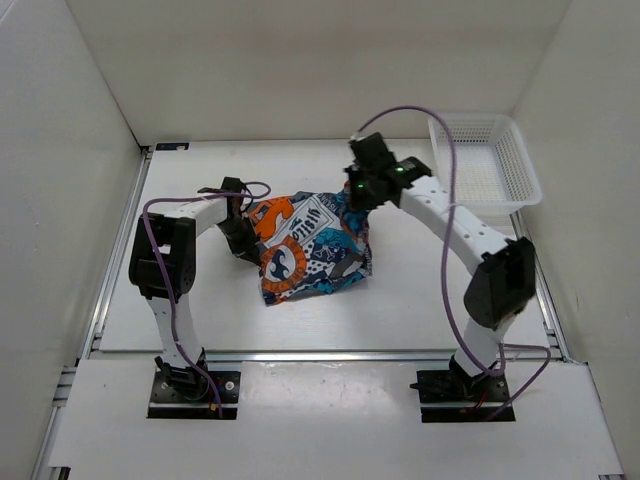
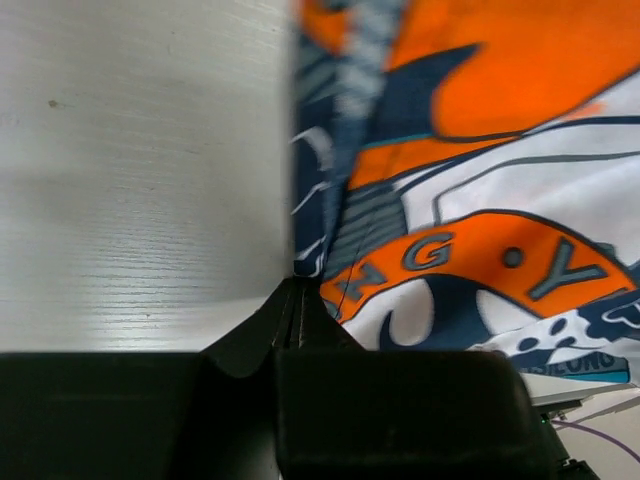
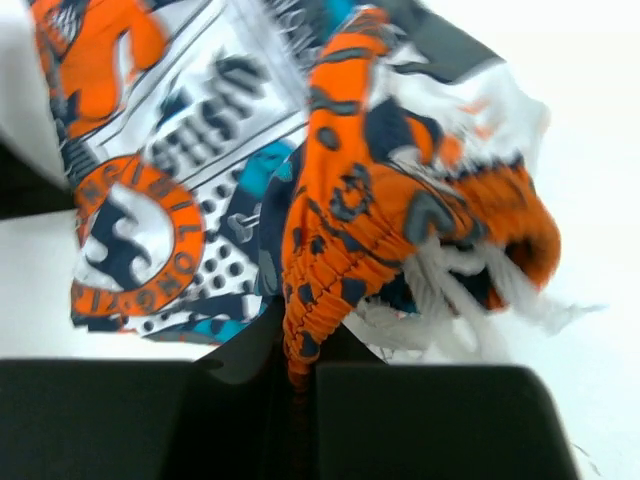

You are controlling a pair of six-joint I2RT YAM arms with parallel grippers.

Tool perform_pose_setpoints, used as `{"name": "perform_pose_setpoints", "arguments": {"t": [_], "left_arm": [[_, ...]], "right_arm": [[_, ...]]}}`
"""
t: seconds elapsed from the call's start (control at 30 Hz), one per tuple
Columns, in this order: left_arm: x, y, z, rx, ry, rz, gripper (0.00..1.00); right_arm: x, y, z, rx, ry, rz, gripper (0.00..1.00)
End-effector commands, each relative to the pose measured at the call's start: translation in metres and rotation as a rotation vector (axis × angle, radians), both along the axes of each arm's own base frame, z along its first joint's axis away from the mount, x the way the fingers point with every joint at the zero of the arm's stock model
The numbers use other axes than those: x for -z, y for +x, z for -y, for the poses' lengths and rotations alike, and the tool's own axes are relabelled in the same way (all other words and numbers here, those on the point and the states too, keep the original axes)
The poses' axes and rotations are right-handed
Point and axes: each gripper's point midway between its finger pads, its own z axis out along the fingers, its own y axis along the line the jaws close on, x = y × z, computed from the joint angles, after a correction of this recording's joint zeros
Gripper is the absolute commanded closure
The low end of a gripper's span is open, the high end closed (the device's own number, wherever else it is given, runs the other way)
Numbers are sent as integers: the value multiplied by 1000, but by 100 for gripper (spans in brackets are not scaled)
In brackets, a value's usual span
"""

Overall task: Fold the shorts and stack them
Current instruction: Fold the shorts

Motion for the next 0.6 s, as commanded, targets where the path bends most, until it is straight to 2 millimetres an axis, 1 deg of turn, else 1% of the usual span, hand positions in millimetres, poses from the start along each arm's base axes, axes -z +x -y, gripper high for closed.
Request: {"name": "perform_pose_setpoints", "arguments": {"t": [0.0,0.07,0.1,0.13,0.17,0.2,0.23,0.27,0.3,0.37,0.4,0.43,0.47,0.5,0.57], "left_arm": [[18,4,-2,28,28,17,89],[18,4,-2,28,28,17,89],[18,4,-2,28,28,17,89],[18,4,-2,28,28,17,89],[18,4,-2,28,28,17,89],[18,4,-2,28,28,17,89],[18,4,-2,28,28,17,89],[15,5,-1,28,26,26,89],[15,5,-1,28,26,26,89],[14,4,-3,20,18,24,89],[10,7,-7,8,16,36,89],[8,5,-8,8,15,39,89],[8,5,-8,8,15,39,89],[8,6,-12,-3,24,40,89],[5,7,-12,-3,22,51,89]], "right_arm": [[24,-24,-39,-86,-150,-85,100],[26,-22,-65,-110,-164,-75,100],[26,-30,-85,-154,-160,-65,100],[27,-34,-95,-167,-160,-70,100],[28,-31,-109,-180,-160,-57,100],[29,-40,-124,-214,-159,-52,100],[29,-42,-134,-222,-150,-48,100],[41,-45,-141,-237,-169,-67,100],[35,-50,-154,-261,-158,-53,100],[39,-52,-167,-281,-159,-51,100],[40,-57,-173,-294,-159,-50,100],[44,-56,-175,-295,-163,-54,100],[41,-58,-179,-304,-157,-47,100],[44,-55,-183,-303,-152,-42,100],[42,-58,-196,-327,-115,-35,100]]}}
